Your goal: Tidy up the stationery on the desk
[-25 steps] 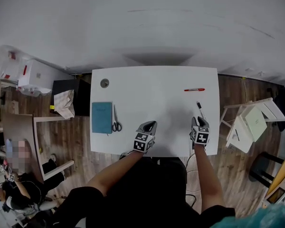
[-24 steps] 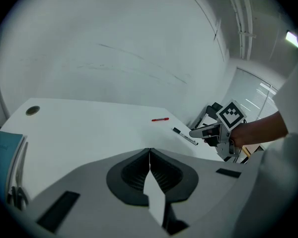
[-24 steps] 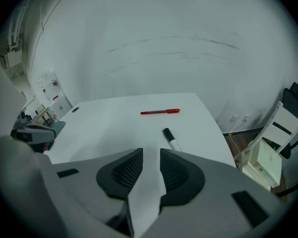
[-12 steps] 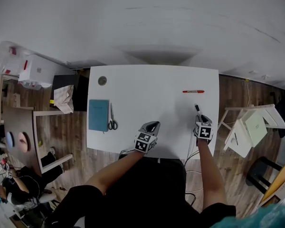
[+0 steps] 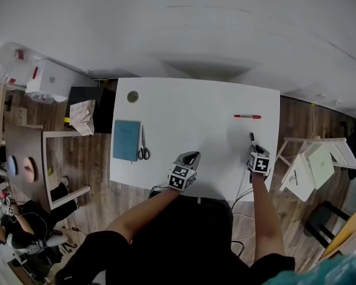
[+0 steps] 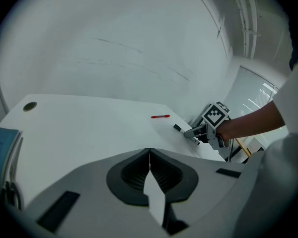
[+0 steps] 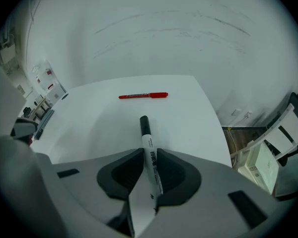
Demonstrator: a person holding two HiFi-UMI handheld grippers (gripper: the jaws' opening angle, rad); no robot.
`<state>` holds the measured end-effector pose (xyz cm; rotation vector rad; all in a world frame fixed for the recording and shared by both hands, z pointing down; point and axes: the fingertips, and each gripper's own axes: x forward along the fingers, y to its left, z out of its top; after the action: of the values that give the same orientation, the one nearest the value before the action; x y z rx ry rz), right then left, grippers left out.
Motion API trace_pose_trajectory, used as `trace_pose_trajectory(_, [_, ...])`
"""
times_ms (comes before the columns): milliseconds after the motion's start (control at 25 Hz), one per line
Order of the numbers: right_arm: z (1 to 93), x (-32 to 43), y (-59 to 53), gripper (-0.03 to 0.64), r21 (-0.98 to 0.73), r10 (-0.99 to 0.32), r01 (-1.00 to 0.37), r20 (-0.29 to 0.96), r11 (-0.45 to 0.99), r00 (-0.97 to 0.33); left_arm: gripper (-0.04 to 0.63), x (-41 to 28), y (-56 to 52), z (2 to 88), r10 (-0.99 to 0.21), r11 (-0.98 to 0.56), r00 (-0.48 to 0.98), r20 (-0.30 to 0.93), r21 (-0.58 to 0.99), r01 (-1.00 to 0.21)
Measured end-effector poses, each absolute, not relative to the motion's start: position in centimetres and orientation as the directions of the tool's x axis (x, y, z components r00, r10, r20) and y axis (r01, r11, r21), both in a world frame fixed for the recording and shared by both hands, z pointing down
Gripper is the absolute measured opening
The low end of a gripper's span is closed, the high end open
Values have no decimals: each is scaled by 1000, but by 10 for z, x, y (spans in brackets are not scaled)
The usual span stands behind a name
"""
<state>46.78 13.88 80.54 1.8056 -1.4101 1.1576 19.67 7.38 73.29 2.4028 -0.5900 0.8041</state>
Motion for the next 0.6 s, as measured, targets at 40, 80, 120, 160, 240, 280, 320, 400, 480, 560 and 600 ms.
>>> trace_pose_trajectory(40, [805, 466, 138, 91, -72, -464, -957, 883, -280, 69, 14, 195, 73, 733, -232, -760, 726, 647, 345, -550])
trace_pose_trajectory(80, [804, 463, 138, 85, -73, -464, -958, 883, -278, 68, 14, 192, 73, 732, -233, -759, 726, 647, 346, -552])
trace_pose_trajectory(120, [803, 461, 137, 84, -74, -466, -958, 882, -279, 67, 14, 190, 73, 732, -233, -758, 725, 648, 346, -553])
trace_pose_trajectory(160, [801, 457, 136, 83, -77, -471, -957, 879, -279, 67, 14, 187, 73, 733, -233, -758, 725, 648, 346, -553])
trace_pose_trajectory(240, [796, 449, 131, 81, -87, -490, -957, 870, -277, 63, 14, 183, 71, 732, -234, -758, 725, 648, 345, -553])
trace_pose_trajectory(280, [792, 444, 128, 81, -94, -500, -957, 864, -274, 59, 14, 180, 71, 732, -236, -758, 726, 646, 345, -553])
trace_pose_trajectory(320, [789, 438, 125, 81, -102, -510, -957, 859, -271, 52, 14, 178, 70, 731, -238, -757, 727, 644, 346, -554])
trace_pose_trajectory(400, [782, 423, 118, 81, -126, -531, -957, 847, -262, 34, 14, 171, 68, 730, -244, -752, 728, 641, 348, -559])
trace_pose_trajectory(480, [775, 403, 111, 81, -156, -548, -953, 836, -261, 13, 14, 162, 66, 730, -252, -746, 727, 639, 350, -567])
trace_pose_trajectory(560, [771, 379, 105, 80, -189, -561, -944, 828, -269, -6, 14, 150, 61, 728, -261, -741, 727, 635, 351, -573])
trace_pose_trajectory(600, [771, 365, 102, 81, -204, -565, -940, 825, -274, -14, 14, 143, 59, 726, -266, -738, 727, 633, 352, -576])
